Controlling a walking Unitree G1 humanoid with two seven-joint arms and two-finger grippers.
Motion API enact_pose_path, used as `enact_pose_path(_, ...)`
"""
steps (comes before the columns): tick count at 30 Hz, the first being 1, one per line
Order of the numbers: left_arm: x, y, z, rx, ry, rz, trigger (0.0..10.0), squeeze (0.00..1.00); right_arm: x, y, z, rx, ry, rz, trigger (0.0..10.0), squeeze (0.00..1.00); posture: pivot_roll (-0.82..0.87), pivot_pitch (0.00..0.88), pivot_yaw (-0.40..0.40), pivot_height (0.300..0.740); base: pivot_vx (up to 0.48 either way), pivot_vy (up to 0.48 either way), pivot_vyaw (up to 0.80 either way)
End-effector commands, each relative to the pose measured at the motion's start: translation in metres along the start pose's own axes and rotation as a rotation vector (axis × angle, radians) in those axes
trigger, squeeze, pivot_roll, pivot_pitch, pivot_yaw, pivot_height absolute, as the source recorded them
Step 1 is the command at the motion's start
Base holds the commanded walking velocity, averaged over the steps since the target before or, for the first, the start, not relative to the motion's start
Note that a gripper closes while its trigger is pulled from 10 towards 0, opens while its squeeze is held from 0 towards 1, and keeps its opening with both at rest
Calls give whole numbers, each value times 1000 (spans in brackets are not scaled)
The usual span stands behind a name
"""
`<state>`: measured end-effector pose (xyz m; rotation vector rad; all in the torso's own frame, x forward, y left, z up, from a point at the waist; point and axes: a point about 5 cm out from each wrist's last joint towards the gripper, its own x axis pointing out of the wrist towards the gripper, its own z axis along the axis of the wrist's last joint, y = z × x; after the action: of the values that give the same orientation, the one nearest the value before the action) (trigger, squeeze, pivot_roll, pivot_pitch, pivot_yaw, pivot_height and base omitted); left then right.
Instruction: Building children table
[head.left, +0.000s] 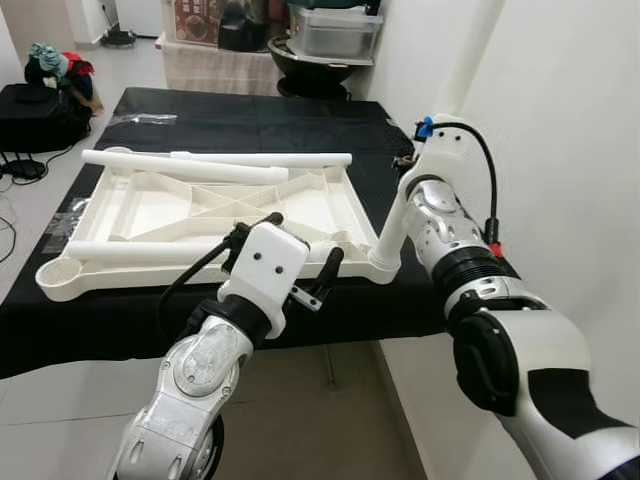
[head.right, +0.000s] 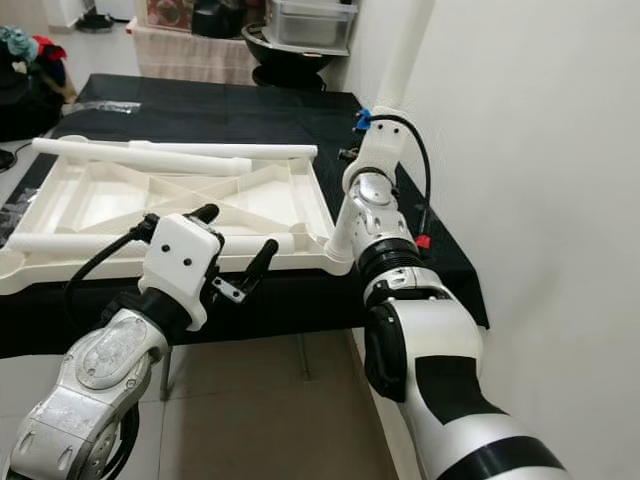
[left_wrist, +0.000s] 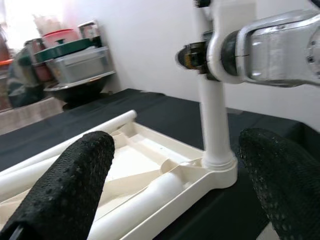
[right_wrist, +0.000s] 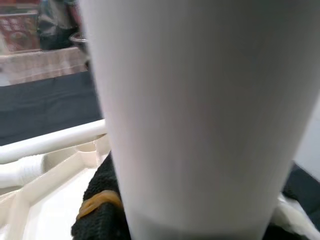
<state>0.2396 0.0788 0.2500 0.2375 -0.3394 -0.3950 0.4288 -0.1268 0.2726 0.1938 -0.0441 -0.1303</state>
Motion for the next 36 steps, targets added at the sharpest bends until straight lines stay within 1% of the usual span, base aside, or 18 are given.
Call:
enact_pose_path(1,1,-3,1,-2,-2,-9,10000,0,-2,8,-16,44,81,76,10000,1000,80,101,-134,740,0,0,0)
enact_pose_path(2,1,-3,1,-2,-2,-9,10000,0,-2,8,-16,44,81,76,10000,1000,80,101,-134,740,0,0,0)
enact_pose_path(4,1,-3,1,-3,-2,-8,10000,0,-7,37,-6,82,56,299,10000,1000,80,102,-135,740,0,0,0)
enact_pose_path(5,1,-3,1,-3,-2,-8,10000,0,-7,37,-6,82,56,299,10000,1000,80,102,-135,740,0,0,0)
enact_pose_path(7,1,-3,1,-2,-3,-8,10000,0,-11,52,-3,102,80,489,10000,1000,80,103,-135,740,0,0,0)
enact_pose_path(8,1,-3,1,-2,-2,-8,10000,0,-15,59,-2,80,87,624,10000,0,79,103,-135,740,0,0,0)
enact_pose_path(10,1,-3,1,-2,-2,-8,10000,0,-18,63,-1,61,92,707,10000,0,79,103,-135,740,0,0,0)
enact_pose_path(11,1,-3,0,-2,-1,-8,10000,0,-23,67,1,31,88,868,10000,0,79,104,-136,740,0,0,0)
enact_pose_path(12,1,-3,0,-2,-1,-8,10000,0,-23,67,1,31,88,868,10000,0,79,104,-136,740,0,0,0)
enact_pose_path(13,1,-3,0,-2,-1,-7,10000,0,-31,67,5,2,62,1058,10000,0,77,104,-137,740,0,0,0)
enact_pose_path(14,1,-3,0,-2,-1,-7,10000,0,-31,67,5,2,62,1058,10000,0,77,104,-137,740,0,0,0)
enact_pose_path(16,1,-2,0,-1,-1,-6,10000,0,-36,66,7,-18,46,1177,10000,0,77,104,-137,740,0,0,0)
enact_pose_path(18,1,-2,0,-1,-2,-5,10000,0,-45,56,9,-72,11,1383,10000,0,79,104,-138,740,0,0,0)
enact_pose_path(22,1,-2,0,0,-2,-4,10000,0,-49,45,10,-31,20,1522,10000,0,82,105,-137,740,0,0,0)
enact_pose_path(26,1,-2,0,0,-2,-4,10000,0,-49,39,5,7,57,1556,10000,0,83,105,-136,740,0,0,0)
enact_pose_path(27,1,-2,1,2,-2,-4,10000,0,-50,38,4,18,65,1568,0,0,84,107,-136,740,0,0,0)
enact_pose_path(32,1,-2,1,1,-3,-3,10000,0,-50,37,1,24,73,1568,0,0,86,107,-138,740,0,0,0)
enact_pose_path(36,0,-1,1,2,-2,-1,10000,0,-43,38,2,5,32,1432,0,0,86,107,-137,740,0,0,0)
